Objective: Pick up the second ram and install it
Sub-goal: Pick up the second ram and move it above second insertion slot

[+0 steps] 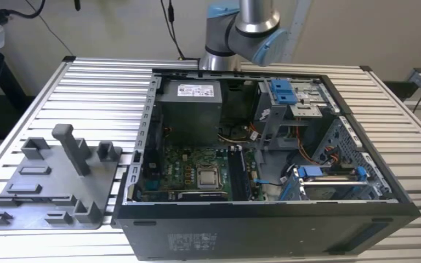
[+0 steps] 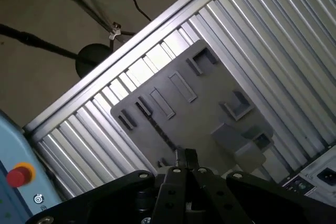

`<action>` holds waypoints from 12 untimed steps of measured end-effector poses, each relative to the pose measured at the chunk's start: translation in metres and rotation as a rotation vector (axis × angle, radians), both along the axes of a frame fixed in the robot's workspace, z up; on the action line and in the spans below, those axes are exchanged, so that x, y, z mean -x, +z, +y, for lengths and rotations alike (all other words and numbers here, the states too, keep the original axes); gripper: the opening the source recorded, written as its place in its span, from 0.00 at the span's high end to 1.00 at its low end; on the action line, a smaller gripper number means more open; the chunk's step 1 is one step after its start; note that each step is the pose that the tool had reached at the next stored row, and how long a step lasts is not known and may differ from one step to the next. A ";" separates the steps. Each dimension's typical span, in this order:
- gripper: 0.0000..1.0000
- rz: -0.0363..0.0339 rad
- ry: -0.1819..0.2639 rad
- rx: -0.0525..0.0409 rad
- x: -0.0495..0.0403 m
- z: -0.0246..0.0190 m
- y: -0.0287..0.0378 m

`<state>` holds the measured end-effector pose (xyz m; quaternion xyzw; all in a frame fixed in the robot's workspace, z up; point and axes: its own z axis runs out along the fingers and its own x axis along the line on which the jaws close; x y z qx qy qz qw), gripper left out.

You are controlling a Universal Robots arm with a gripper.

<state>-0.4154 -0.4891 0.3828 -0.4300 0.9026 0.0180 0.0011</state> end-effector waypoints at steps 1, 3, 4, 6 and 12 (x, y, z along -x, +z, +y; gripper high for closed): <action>0.89 -0.0001 0.013 -0.0001 -0.0001 -0.0001 -0.0001; 0.89 -0.0001 0.041 -0.0001 0.0000 0.0000 -0.0004; 0.89 -0.0001 0.055 -0.0001 0.0000 0.0000 -0.0005; 0.89 -0.0001 0.082 -0.0001 0.0000 0.0000 -0.0008; 0.89 0.0000 0.172 0.0000 0.0000 0.0000 -0.0018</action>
